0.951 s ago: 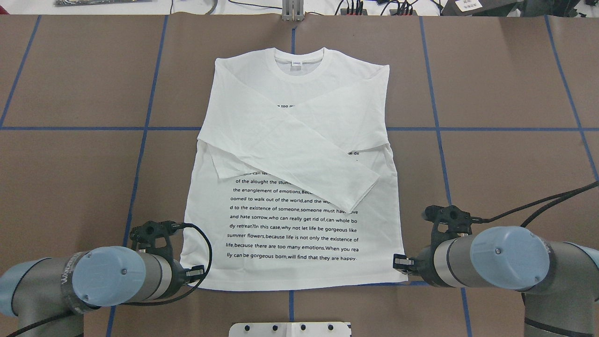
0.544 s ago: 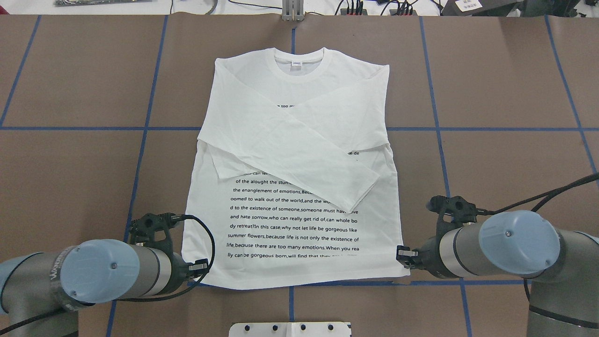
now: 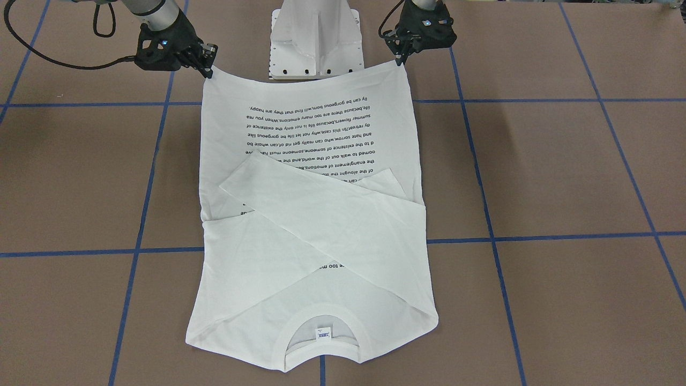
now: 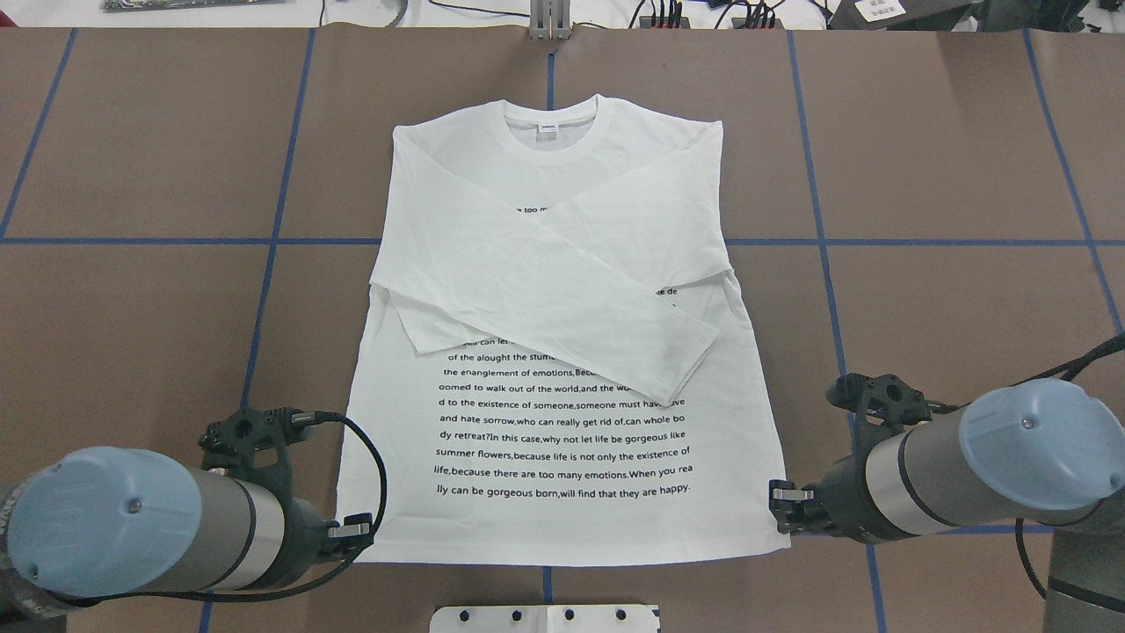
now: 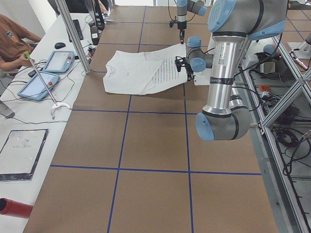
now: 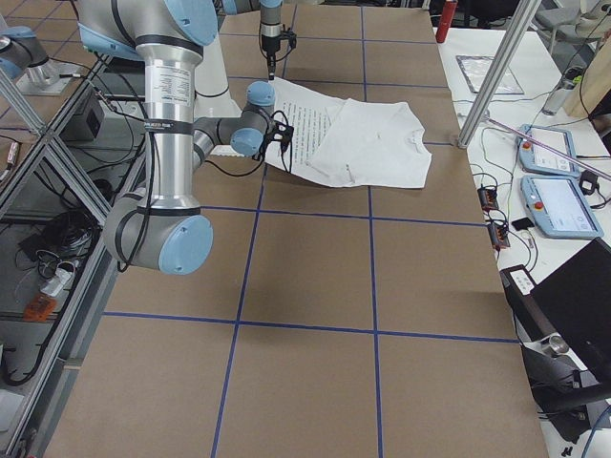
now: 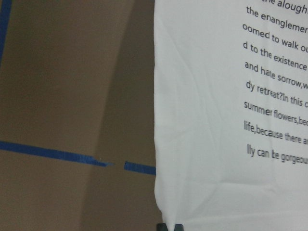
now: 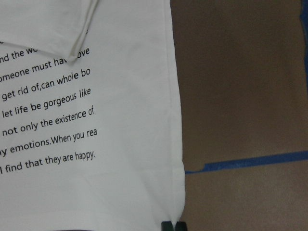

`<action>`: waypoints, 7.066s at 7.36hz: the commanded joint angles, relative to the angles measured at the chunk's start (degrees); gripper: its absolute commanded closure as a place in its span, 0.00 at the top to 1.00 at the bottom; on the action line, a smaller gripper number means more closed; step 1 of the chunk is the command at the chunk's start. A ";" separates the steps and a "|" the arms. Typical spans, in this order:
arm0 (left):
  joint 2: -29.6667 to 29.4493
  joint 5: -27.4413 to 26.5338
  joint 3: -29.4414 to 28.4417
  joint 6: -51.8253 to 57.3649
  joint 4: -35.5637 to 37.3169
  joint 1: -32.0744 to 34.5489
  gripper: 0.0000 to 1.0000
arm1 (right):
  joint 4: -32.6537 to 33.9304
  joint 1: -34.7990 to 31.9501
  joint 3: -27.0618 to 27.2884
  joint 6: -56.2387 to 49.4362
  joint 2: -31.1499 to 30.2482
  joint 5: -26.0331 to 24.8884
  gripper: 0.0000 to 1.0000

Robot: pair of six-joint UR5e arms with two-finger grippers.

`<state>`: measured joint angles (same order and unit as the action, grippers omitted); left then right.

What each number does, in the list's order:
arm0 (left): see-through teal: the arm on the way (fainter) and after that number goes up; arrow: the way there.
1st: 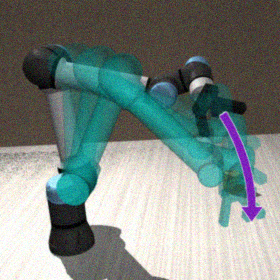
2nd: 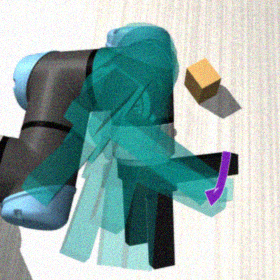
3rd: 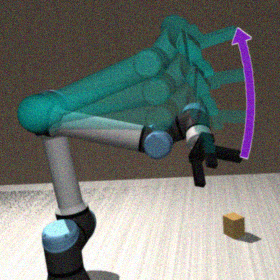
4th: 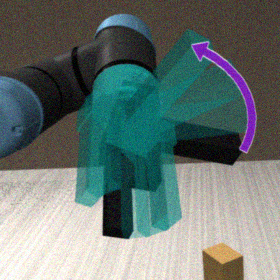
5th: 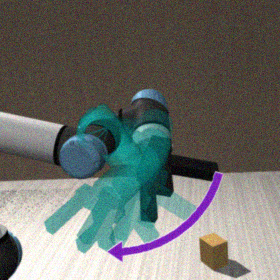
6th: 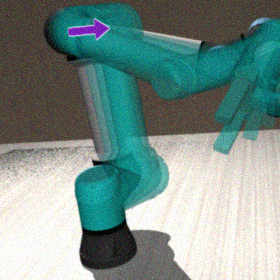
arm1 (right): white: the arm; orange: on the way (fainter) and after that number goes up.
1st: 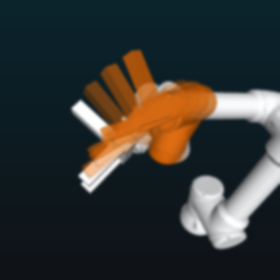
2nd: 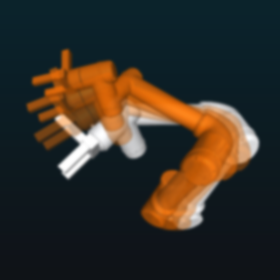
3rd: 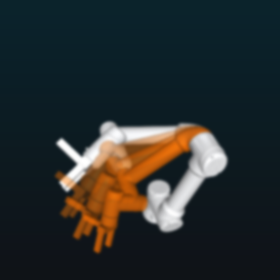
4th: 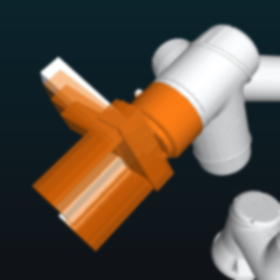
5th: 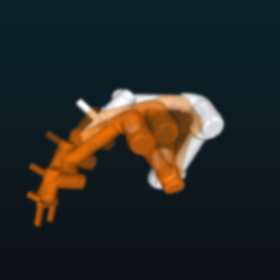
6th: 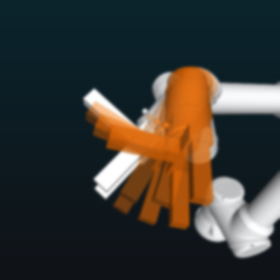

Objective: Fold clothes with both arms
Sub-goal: 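Carry the hem with both grippers up over the shirt toward the collar, then lower the hem at the collar and open both grippers, then move the right gripper down to the folded shirt's side edge nearest it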

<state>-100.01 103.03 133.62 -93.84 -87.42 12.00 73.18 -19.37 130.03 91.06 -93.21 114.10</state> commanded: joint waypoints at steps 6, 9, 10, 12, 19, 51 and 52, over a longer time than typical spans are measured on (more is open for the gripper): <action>-2.73 5.07 8.42 -5.60 9.72 2.45 0.00 | -0.15 -8.90 -3.26 -0.53 6.53 13.52 0.00; -5.52 9.28 1.16 4.78 9.81 15.56 0.00 | 0.03 -20.76 -7.23 -5.01 11.98 14.66 0.00; -7.63 10.51 -2.19 6.55 9.90 18.91 0.00 | 0.29 -23.15 -8.63 -5.01 14.18 15.53 0.00; -9.23 13.15 -6.25 11.89 9.90 26.29 0.00 | 0.47 -25.09 -13.02 -5.01 18.92 15.37 0.00; -19.87 14.21 -29.94 14.56 0.02 35.89 0.00 | -0.23 -31.08 -32.95 -13.62 32.63 14.67 0.00; -22.15 11.67 -39.41 7.54 -12.35 36.17 0.99 | -10.78 -21.25 -33.44 -11.25 22.13 6.85 1.00; -22.33 10.97 -38.35 5.62 -11.38 35.82 0.99 | -10.78 -19.85 -30.56 -11.08 19.15 6.41 1.00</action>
<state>-122.16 114.74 93.93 -86.37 -100.15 48.11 62.38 -41.21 96.47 79.68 -70.46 121.58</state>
